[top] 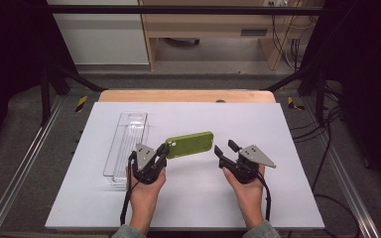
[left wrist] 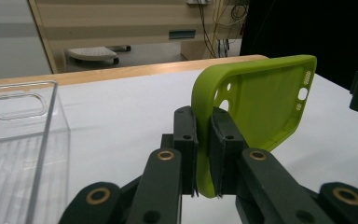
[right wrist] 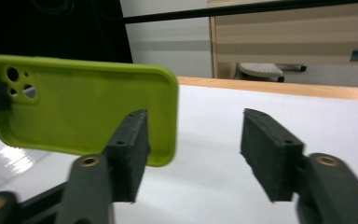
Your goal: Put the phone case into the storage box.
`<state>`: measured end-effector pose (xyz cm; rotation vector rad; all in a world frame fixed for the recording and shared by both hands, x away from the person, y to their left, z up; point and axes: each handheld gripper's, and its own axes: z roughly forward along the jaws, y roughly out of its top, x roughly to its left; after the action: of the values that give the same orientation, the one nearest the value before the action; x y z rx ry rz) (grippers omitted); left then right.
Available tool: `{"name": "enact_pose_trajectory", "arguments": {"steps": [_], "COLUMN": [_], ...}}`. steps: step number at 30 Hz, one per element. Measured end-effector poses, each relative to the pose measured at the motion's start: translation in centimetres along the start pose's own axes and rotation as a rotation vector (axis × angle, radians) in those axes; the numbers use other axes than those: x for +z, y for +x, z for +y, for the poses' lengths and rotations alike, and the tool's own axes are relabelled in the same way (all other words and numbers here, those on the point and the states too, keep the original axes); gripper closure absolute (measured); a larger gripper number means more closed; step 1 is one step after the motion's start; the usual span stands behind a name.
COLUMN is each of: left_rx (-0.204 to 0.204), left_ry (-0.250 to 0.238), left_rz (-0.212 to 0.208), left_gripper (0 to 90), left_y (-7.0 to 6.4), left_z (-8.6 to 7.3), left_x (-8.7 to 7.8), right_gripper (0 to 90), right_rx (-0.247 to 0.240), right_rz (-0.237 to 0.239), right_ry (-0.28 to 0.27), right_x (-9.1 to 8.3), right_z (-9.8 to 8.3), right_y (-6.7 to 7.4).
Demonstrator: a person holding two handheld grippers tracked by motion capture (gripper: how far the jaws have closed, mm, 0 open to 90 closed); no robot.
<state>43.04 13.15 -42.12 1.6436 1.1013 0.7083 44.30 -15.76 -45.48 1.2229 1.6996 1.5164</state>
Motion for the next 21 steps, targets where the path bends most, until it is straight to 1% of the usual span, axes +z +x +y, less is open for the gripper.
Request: {"name": "enact_pose_trajectory", "arguments": {"steps": [2, 4, 8, 10, 15, 16, 18, 21], "left_rx": [0.001, 0.006, 0.037, 0.043, 0.058, 0.064, 0.073, 0.086], "left_ry": [0.002, 0.004, 0.006, 0.004, 0.001, 0.002, 0.003, 0.006], "left_rz": [0.0, 0.002, 0.01, 0.011, 0.023, 0.026, 0.031, 0.041], "left_gripper": [82.0, 82.0, 82.0, 82.0, 81.9, 82.0, 81.9, 82.0], "left_y": [0.4, 0.7, 1.1, 1.5, 2.4, 2.6, 3.1, 3.7], "left_z": [0.1, 0.2, 0.5, 0.8, 1.5, 1.6, 1.8, 2.2], "left_x": [-0.2, -0.3, -0.6, -0.8, -1.2, -1.3, -1.4, -1.6], "right_gripper": [35.8, 31.6, 24.3, 21.8, 16.7, 16.2, 13.2, 13.5], "right_rx": [-0.018, -0.046, -0.092, -0.11, -0.158, -0.161, -0.168, -0.174], "right_rz": [0.005, 0.001, -0.003, 0.001, -0.002, 0.001, 0.021, 0.017], "right_ry": [0.006, 0.012, 0.047, 0.054, 0.066, 0.07, 0.072, 0.08], "right_x": [0.1, 0.1, 0.0, -0.3, -1.5, -1.8, -2.4, -3.5], "right_z": [-0.1, -0.2, -0.3, -0.3, -0.5, -0.6, -0.8, -0.9], "right_y": [0.0, 0.0, 0.2, 0.1, -1.1, -1.4, -2.0, -2.9]}}
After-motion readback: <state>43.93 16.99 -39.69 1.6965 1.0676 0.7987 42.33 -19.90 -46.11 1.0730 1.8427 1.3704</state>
